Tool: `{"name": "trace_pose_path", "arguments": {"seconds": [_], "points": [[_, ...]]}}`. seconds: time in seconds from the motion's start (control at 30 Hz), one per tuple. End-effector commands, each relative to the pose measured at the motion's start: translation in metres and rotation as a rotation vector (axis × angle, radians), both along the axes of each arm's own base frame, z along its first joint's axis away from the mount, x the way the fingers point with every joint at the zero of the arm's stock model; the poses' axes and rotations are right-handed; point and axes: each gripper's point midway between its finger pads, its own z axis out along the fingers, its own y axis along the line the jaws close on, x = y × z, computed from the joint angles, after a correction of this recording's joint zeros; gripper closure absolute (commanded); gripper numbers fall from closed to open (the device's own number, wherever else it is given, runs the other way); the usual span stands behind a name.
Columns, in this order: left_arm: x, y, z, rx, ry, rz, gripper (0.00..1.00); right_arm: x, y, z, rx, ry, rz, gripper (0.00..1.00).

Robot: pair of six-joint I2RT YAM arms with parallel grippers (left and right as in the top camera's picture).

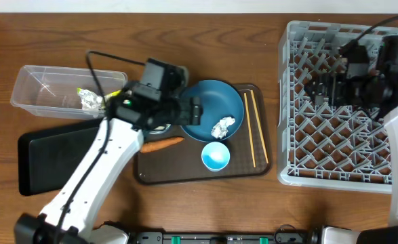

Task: Sort waste into correct bins and load items into the dishwasher rack
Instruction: 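Grasp the crumpled foil on the teal plate with the left gripper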

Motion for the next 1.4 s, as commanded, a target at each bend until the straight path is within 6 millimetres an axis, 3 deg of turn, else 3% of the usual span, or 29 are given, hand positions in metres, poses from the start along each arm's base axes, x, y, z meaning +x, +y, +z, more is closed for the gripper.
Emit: {"name": "trace_pose_path", "arguments": {"seconds": [0.0,0.2,0.33,0.6,1.07,1.17,1.37], "points": [[0.001,-0.016,-0.028,0.025,0.043,-0.046,0.16,-0.001,-0.007,-0.009,-0.049,0.037,-0.047,0.01],[-0.012,-0.045,-0.082,0.085,0.164,-0.129,0.17,-0.003,-0.008,-0.010,-0.048,0.045,-0.050,0.01],[-0.017,-0.061,-0.102,0.101,0.186,-0.171,0.18,-0.003,-0.009,-0.010,-0.051,0.046,-0.051,0.01],[-0.008,-0.072,-0.108,0.094,0.148,-0.180,0.37,-0.004,-0.009,-0.011,-0.054,0.050,-0.053,0.01],[-0.030,-0.076,-0.119,0.123,0.192,-0.221,0.39,-0.004,-0.010,-0.011,-0.056,0.052,-0.051,0.01],[-0.031,-0.076,-0.119,0.124,0.193,-0.220,0.47,-0.004,-0.010,-0.011,-0.055,0.052,-0.051,0.01],[-0.029,-0.074,-0.122,0.140,0.191,-0.214,0.48,-0.004,-0.009,-0.011,-0.055,0.053,-0.051,0.01]]}}
